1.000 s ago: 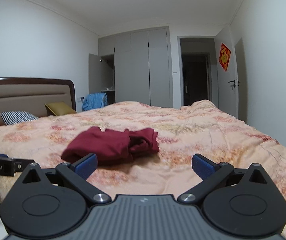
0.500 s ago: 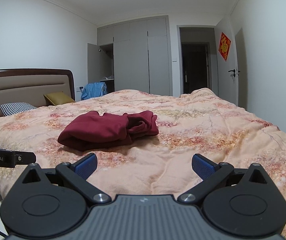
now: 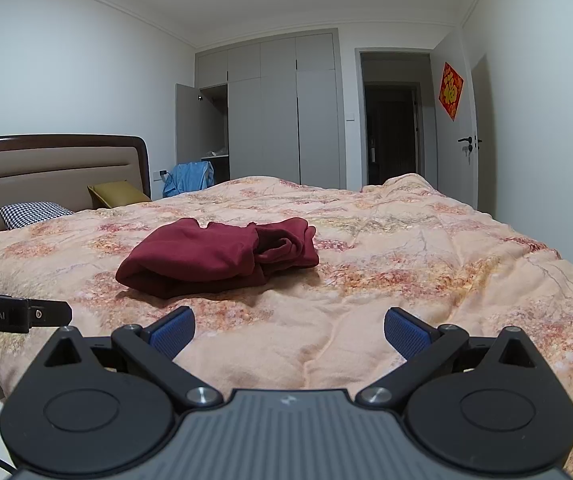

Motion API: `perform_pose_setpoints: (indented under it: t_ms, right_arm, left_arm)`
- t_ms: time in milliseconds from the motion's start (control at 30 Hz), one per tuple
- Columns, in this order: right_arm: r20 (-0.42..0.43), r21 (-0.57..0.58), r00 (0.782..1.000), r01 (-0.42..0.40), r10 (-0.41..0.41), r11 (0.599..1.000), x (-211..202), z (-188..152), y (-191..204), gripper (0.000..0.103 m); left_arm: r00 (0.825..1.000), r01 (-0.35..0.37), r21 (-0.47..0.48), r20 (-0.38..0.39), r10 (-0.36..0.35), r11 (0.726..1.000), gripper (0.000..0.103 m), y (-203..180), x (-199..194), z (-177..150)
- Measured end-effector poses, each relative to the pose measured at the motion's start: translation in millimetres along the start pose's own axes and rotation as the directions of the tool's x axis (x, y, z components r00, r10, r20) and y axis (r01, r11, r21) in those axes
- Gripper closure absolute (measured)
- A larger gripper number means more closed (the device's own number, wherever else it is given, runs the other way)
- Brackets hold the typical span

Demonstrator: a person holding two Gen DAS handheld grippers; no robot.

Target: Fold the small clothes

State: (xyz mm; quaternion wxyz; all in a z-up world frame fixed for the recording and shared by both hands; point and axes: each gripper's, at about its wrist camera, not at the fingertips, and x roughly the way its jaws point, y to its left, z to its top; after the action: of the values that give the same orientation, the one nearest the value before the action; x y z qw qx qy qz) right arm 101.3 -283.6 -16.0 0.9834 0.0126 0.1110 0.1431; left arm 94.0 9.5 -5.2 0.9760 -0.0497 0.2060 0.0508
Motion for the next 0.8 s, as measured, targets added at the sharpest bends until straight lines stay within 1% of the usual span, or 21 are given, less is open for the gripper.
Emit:
perform_pose_setpoints:
  t_ms: [800]
  right_arm:
    - [-0.008,0.003,1.000,-0.004,0.004,1.000,1.8,-3.1,-0.8,0.000]
  left_arm:
    - [1.000,0.000,0.000,0.000,0.000,1.000,0.001,0.3,0.0,-0.5]
